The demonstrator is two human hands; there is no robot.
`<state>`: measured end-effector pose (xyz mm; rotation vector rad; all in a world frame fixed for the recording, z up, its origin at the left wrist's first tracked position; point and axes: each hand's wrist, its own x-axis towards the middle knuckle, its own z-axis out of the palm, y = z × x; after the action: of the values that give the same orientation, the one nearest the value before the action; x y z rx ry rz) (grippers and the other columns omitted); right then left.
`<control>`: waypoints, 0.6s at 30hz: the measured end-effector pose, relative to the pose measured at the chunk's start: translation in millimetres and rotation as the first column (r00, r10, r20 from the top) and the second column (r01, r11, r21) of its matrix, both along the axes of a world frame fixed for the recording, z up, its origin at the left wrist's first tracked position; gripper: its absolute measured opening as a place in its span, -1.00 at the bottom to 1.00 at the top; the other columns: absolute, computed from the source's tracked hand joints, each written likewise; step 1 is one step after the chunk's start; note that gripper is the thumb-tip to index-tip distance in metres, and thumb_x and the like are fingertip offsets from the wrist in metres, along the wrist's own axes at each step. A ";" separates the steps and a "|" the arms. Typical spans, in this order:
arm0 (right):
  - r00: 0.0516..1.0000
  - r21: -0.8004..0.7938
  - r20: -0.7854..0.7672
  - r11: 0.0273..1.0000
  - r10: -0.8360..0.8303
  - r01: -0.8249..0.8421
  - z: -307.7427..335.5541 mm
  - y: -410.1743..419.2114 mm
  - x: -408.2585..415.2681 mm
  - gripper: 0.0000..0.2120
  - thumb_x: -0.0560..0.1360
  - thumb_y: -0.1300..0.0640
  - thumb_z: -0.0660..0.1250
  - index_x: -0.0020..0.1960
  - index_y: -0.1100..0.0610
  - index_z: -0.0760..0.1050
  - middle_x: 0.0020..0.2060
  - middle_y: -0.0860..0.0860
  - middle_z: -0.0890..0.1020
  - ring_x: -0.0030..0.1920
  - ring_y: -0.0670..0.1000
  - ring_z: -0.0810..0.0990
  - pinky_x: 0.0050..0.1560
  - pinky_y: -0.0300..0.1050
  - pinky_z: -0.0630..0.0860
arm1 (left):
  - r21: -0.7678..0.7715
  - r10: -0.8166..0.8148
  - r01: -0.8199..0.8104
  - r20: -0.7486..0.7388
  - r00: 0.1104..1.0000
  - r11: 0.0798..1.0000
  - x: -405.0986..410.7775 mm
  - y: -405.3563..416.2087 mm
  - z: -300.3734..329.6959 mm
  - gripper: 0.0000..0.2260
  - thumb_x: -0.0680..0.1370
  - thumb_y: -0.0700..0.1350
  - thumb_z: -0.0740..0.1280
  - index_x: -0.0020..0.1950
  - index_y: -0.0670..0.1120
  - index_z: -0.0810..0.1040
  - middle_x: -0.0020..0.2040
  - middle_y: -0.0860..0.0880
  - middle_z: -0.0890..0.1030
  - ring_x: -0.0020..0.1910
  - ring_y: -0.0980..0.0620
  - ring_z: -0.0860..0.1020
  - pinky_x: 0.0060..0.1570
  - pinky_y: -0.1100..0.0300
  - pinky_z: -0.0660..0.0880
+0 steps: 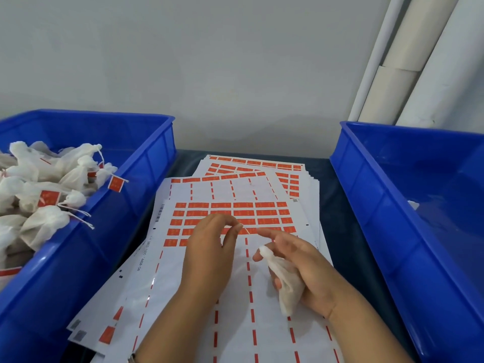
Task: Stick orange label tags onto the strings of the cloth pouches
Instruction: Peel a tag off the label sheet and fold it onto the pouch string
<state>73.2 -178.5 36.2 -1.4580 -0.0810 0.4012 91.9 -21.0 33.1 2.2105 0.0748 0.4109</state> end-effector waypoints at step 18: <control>0.988 -0.033 0.142 0.998 -0.057 0.062 3.5 -5.4 -5.6 -0.63 0.19 -0.19 0.39 -0.11 0.01 0.63 -0.28 0.07 0.68 -0.21 0.10 0.68 -0.01 -0.09 0.59 | 0.230 -0.236 0.183 0.230 0.944 0.956 -24.0 -9.8 12.4 -0.87 0.45 -0.11 0.36 -0.03 0.01 0.61 0.04 0.13 0.53 -0.01 0.23 0.40 -0.03 0.52 0.27</control>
<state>67.7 -183.8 39.7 -1.5212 -0.1436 0.2518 67.9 -30.8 45.5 2.3173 -0.3572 0.6020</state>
